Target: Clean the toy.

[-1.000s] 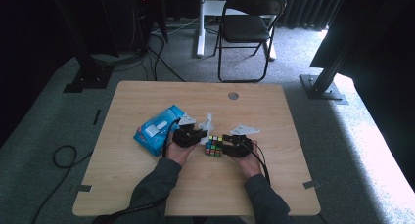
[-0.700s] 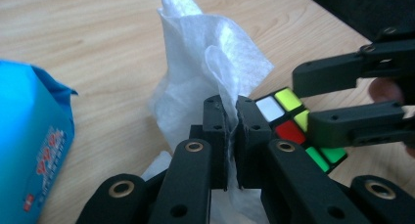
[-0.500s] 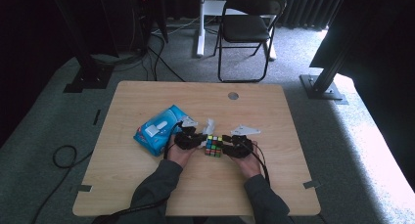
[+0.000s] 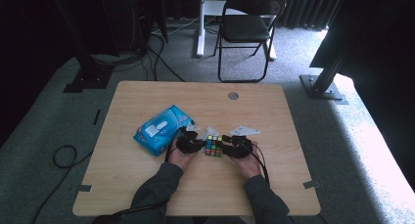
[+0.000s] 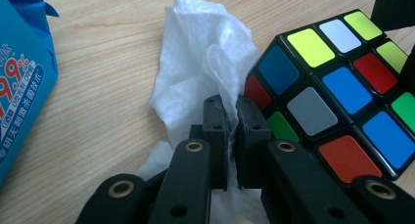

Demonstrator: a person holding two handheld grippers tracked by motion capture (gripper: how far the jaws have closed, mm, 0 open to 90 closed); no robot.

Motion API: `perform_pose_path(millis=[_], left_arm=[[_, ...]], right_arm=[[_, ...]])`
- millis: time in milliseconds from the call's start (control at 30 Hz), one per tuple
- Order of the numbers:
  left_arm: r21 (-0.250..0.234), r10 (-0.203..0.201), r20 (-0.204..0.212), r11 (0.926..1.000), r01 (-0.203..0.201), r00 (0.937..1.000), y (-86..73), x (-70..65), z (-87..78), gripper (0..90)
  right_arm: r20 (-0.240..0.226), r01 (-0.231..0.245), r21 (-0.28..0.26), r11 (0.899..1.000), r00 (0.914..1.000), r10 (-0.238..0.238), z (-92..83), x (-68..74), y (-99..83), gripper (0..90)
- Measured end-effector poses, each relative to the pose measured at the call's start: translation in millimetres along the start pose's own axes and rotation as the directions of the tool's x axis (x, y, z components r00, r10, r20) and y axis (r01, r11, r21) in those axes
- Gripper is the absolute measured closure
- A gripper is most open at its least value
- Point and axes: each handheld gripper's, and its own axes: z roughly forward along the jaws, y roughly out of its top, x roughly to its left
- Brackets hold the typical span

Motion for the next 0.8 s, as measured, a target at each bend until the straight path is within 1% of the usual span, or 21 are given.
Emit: perform_pose_path(millis=[133, 300, 433, 533, 600, 700, 733, 800], left_arm=[[0.002, 0.007, -0.004, 1.0, -0.007, 1.0, 0.3, -0.3, -1.6, 84.9], [-0.019, -0.007, -0.004, 0.9998, 0.007, 1.0, 2.7, 0.2, -9.0, 85.0], [-0.055, -0.011, -0.001, 0.9984, 0.011, 0.9999, 6.8, -0.6, -20.6, 85.1], [-0.087, -0.004, 0.004, 0.9962, 0.004, 1.0, 11.3, -3.0, -30.6, 85.1], [-0.111, 0.0, 0.014, 0.9938, 0.002, 0.9999, 14.4, -4.8, -37.5, 85.1], [-0.152, -0.001, 0.041, 0.9883, 0.007, 0.9991, 19.5, -9.0, -47.8, 85.1], [-0.163, -0.002, 0.049, 0.9866, 0.01, 0.9988, 21.1, -10.7, -50.1, 85.1], [-0.174, 0.008, 0.056, 0.9847, 0.002, 0.9984, 23.5, -13.3, -53.0, 85.0]], right_arm=[[0.0, -0.003, 0.0, 1.0, 1.0, 0.003, 0.0, 0.3, 0.0, 60.4], [0.0, -0.009, -0.001, 1.0, 1.0, 0.009, 0.0, 1.0, -0.2, 62.1], [0.002, -0.009, -0.003, 1.0, 1.0, 0.009, 0.0, 1.4, -0.3, 62.5], [0.004, -0.012, -0.002, 1.0, 0.9999, 0.012, 0.0, 1.8, -0.1, 62.5], [0.004, -0.012, -0.001, 1.0, 0.9999, 0.012, 0.0, 1.7, 0.0, 62.5], [0.005, -0.013, -0.001, 1.0, 0.9999, 0.013, 0.0, 1.9, 0.0, 62.6], [0.005, -0.014, 0.0, 1.0, 0.9999, 0.014, 0.0, 2.0, 0.0, 62.6], [0.005, -0.015, 0.0, 1.0, 0.9999, 0.015, 0.0, 2.0, 0.0, 62.6]])
